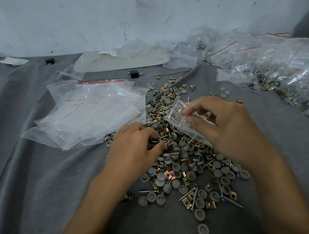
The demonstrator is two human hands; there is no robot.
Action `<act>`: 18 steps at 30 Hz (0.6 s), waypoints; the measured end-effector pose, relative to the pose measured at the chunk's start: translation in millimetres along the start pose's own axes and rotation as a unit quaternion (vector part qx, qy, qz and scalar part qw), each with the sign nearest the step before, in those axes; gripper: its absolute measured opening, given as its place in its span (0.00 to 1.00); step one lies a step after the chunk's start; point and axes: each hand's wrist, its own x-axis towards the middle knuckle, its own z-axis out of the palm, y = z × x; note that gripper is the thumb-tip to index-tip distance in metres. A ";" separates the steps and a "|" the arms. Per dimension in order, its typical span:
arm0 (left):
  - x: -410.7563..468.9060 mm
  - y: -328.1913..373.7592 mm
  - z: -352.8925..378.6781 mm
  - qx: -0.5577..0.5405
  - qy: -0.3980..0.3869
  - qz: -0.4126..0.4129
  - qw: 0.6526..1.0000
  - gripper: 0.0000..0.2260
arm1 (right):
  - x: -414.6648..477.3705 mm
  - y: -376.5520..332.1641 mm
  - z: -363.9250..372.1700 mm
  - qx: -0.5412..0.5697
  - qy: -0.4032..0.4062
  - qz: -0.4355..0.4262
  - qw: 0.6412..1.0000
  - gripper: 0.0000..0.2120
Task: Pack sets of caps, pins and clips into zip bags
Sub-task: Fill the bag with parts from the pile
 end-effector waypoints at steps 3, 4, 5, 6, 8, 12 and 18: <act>0.4 -0.1 0.2 0.007 0.005 0.012 1.000 0.18 | 0.1 0.1 0.8 -0.001 -0.002 -0.001 1.000 0.03; 0.4 0.5 0.5 0.009 0.009 0.012 1.000 0.18 | 0.1 0.2 1.0 -0.002 -0.004 -0.002 1.000 0.03; 0.3 1.2 1.0 0.012 0.016 0.010 1.000 0.17 | 0.3 0.3 1.2 -0.002 -0.005 -0.002 1.000 0.03; 0.2 1.8 1.7 0.015 0.025 0.007 1.000 0.16 | 0.2 0.5 1.3 -0.002 -0.007 -0.001 1.000 0.03; 0.1 2.9 2.6 0.017 0.041 0.004 0.999 0.13 | 0.0 0.3 1.0 0.000 -0.009 -0.001 1.000 0.03; 0.5 1.0 2.4 0.027 0.044 0.024 0.998 0.11 | 0.0 -0.6 0.7 0.002 -0.010 -0.001 1.000 0.03; 2.0 -3.7 -3.1 -0.092 0.056 -0.004 0.994 0.07 | -0.2 0.1 0.1 0.003 -0.008 0.000 1.000 0.03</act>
